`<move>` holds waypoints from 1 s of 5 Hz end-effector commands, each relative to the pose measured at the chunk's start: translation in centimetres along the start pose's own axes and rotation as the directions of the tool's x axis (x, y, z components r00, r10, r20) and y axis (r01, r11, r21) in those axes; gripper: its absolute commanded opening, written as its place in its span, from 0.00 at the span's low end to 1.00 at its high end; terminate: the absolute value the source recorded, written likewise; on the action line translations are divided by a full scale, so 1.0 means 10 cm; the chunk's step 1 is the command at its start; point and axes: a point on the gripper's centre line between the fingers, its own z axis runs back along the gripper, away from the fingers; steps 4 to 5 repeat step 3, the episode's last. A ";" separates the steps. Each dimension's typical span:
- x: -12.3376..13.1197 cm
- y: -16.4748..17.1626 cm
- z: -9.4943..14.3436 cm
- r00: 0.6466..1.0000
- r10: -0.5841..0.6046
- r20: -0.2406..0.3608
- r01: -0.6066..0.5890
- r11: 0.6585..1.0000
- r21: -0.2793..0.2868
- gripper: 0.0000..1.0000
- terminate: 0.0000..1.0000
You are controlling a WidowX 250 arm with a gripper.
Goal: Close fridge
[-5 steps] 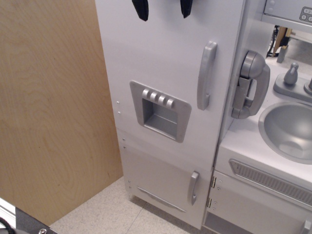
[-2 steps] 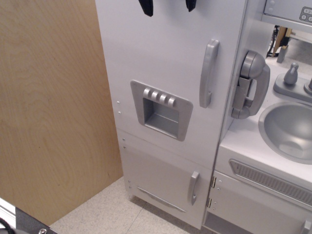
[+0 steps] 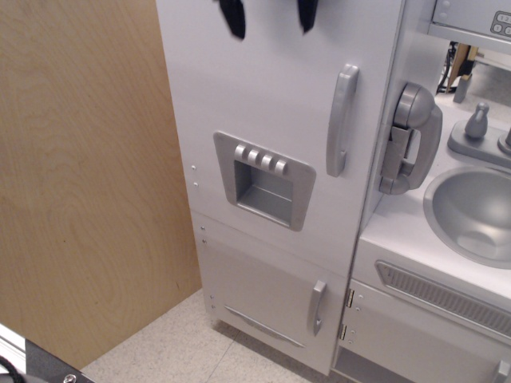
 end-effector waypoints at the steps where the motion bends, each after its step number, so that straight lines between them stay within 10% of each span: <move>1: -0.52 0.28 0.32 0.987 -0.151 0.055 0.152 0.988 -0.029 1.00 0.00; 2: -0.75 0.37 0.41 0.974 -0.228 0.000 0.228 0.974 -0.006 1.00 0.00; 3: -0.75 0.37 0.41 0.974 -0.228 0.000 0.228 0.974 -0.006 1.00 1.00; 5: -0.75 0.37 0.41 0.974 -0.228 0.000 0.228 0.974 -0.006 1.00 1.00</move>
